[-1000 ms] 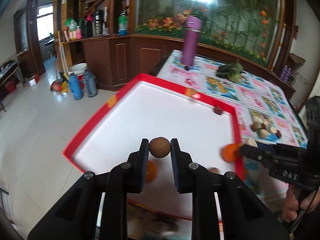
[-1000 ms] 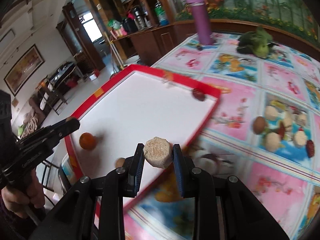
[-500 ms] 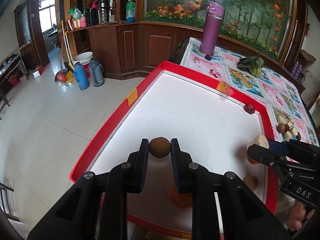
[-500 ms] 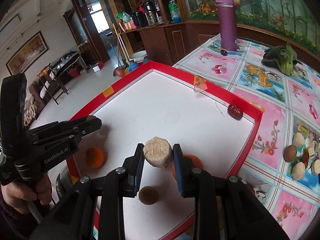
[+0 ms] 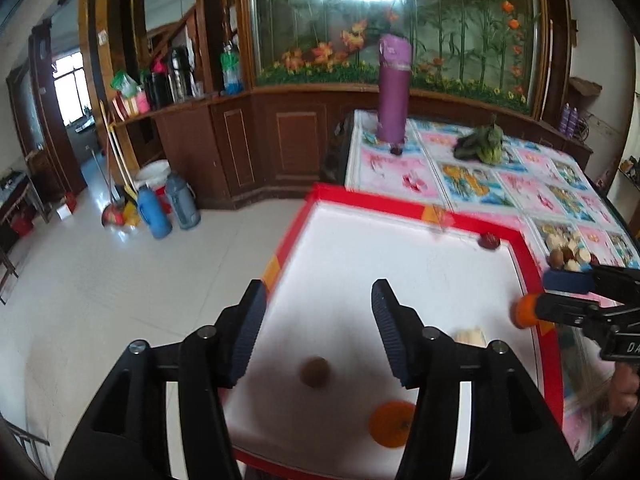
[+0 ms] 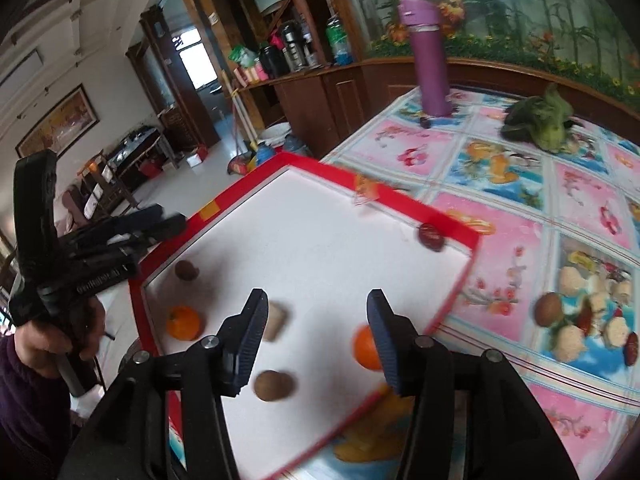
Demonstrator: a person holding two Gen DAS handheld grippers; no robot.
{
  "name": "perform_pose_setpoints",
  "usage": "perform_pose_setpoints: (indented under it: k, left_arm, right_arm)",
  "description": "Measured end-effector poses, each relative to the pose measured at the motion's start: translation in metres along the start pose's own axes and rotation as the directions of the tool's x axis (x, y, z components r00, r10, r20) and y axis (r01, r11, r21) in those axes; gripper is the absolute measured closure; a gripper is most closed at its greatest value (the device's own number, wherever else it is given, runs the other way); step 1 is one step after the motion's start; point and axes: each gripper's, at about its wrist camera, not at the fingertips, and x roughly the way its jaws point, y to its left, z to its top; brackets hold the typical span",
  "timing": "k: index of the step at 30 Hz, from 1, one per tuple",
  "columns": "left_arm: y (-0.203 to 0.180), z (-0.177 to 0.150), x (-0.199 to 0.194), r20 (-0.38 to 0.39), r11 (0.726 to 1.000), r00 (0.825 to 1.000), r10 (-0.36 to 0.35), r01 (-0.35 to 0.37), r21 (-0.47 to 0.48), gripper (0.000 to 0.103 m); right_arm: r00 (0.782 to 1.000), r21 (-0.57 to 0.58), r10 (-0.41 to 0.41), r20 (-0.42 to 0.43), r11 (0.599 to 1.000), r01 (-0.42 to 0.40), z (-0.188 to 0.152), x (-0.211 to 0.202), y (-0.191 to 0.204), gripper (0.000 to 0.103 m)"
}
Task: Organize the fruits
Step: 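Carry the cake and brown fruit into the tray and open both tools, then move both open tools back from the tray toward the fruit pile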
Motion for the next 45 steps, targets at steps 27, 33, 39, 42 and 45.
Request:
perform_pose_setpoints:
  k: [27, 33, 39, 42, 45]
  left_arm:
    - [0.001, -0.017, 0.022, -0.057, 0.999, 0.998, -0.012, 0.014, 0.033, 0.044]
    - [-0.038, -0.007, -0.008, 0.011, 0.990, 0.994, 0.109, -0.110, 0.089, 0.044]
    - [-0.113, 0.008, -0.058, 0.107, 0.982, 0.977, -0.185, 0.180, 0.051, 0.019]
    - [-0.167, 0.005, -0.051, 0.023, 0.952, 0.954, -0.298, 0.295, 0.087, 0.018]
    - [-0.209, 0.003, -0.033, -0.059, 0.936, 0.939, -0.339, 0.343, 0.082, 0.019]
  right_arm:
    - [0.944, 0.350, -0.309, 0.115, 0.902, 0.253, -0.065, -0.134, -0.169, 0.052]
    - [0.948, 0.309, -0.311, 0.071, 0.910, 0.275, -0.066, -0.130, -0.180, 0.052]
    - [0.953, 0.235, -0.302, -0.004, 0.926, 0.295, -0.065, -0.112, -0.194, 0.052]
    - [0.950, 0.196, -0.309, -0.042, 0.930, 0.311, -0.062, -0.100, -0.197, 0.053]
    - [0.951, 0.187, -0.306, -0.042, 0.933, 0.308, -0.059, -0.094, -0.200, 0.061]
